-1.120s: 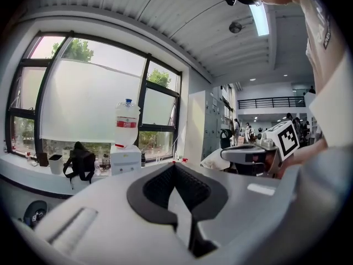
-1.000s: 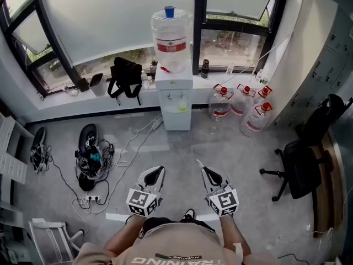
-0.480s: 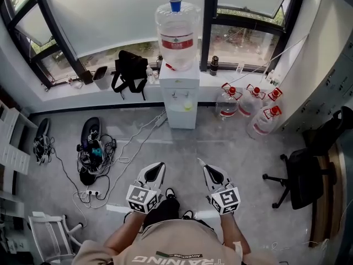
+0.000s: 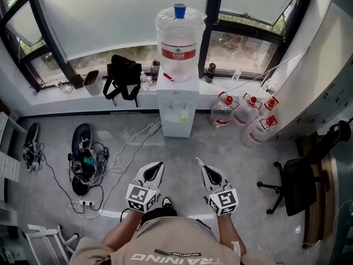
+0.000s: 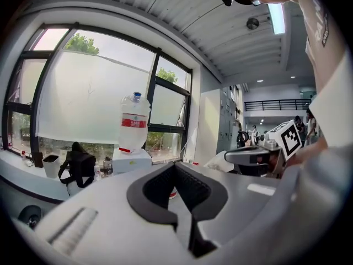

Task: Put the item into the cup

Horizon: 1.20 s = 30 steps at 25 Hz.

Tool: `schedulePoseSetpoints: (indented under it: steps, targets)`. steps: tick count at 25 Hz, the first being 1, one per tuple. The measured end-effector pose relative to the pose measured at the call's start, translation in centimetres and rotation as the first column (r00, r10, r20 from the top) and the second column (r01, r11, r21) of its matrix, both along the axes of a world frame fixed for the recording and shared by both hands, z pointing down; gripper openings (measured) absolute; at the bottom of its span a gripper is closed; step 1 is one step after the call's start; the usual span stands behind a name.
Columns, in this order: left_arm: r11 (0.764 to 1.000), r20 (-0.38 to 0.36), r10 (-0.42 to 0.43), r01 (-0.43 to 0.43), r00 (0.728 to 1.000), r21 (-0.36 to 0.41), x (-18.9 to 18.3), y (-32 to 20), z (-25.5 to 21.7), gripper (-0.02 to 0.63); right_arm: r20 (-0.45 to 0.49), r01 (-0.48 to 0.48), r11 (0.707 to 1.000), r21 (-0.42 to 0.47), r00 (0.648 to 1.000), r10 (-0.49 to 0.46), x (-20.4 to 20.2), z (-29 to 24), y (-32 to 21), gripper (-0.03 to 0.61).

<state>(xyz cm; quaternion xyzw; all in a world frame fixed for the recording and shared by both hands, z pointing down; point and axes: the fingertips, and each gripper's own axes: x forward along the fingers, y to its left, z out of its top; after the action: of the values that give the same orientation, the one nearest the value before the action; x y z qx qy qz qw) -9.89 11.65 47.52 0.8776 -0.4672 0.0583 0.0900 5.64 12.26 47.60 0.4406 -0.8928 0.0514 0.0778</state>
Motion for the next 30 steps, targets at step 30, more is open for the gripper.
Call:
schedulePoseSetpoints:
  steps: [30]
  targets:
    - [0.998, -0.009, 0.051, -0.052, 0.999, -0.044, 1.9, -22.4, 1.6, 0.008, -0.033, 0.061, 0.998, -0.032, 0.997, -0.062, -1.4, 2.2, -24.1, 0.012]
